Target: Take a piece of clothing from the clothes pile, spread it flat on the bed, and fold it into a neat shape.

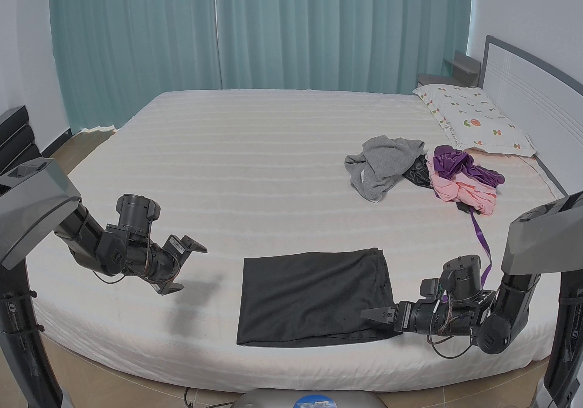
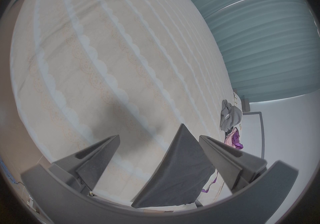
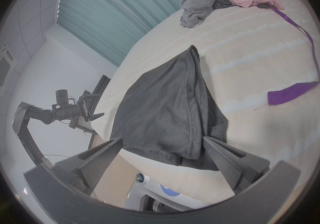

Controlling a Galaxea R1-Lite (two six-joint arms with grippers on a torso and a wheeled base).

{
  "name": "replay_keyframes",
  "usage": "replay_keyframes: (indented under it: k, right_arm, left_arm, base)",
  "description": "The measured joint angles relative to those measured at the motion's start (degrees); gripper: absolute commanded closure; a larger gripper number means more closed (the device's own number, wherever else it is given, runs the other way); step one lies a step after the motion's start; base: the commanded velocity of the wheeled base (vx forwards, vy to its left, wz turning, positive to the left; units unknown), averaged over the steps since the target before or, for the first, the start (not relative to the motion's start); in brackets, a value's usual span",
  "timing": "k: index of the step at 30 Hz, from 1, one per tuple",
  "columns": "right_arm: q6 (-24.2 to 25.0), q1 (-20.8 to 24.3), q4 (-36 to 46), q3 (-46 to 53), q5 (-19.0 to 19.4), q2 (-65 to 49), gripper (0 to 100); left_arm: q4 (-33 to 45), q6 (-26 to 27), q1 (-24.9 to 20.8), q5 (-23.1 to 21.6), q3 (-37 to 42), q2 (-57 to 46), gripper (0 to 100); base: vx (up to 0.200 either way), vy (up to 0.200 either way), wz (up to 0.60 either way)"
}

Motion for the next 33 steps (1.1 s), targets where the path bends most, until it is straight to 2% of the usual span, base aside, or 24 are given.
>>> replay_keyframes:
  k: [1,8,17,33]
  right_arm:
    - [0.0,0.0,0.0,-0.1,-0.1,0.2,100]
    - [-0.7,0.2,0.1,0.5,-0.8,1.0,100]
    - [-2.7,-0.2,0.0,2.8,-3.8,0.4,100]
    - [-6.6,-4.1,0.1,6.8,-3.5,-2.3,100]
  left_arm:
    - [0.0,0.0,0.0,0.0,0.0,0.0,0]
    - [0.0,0.0,0.0,0.0,-0.1,0.0,0]
    - [0.0,0.0,0.0,0.0,-0.1,0.0,0]
    - [0.0,0.0,0.0,0.1,-0.1,0.0,0]
  base:
    - [0.000,0.000,0.00]
    - [0.000,0.000,0.00]
    - [0.000,0.000,0.00]
    - [0.000,0.000,0.00]
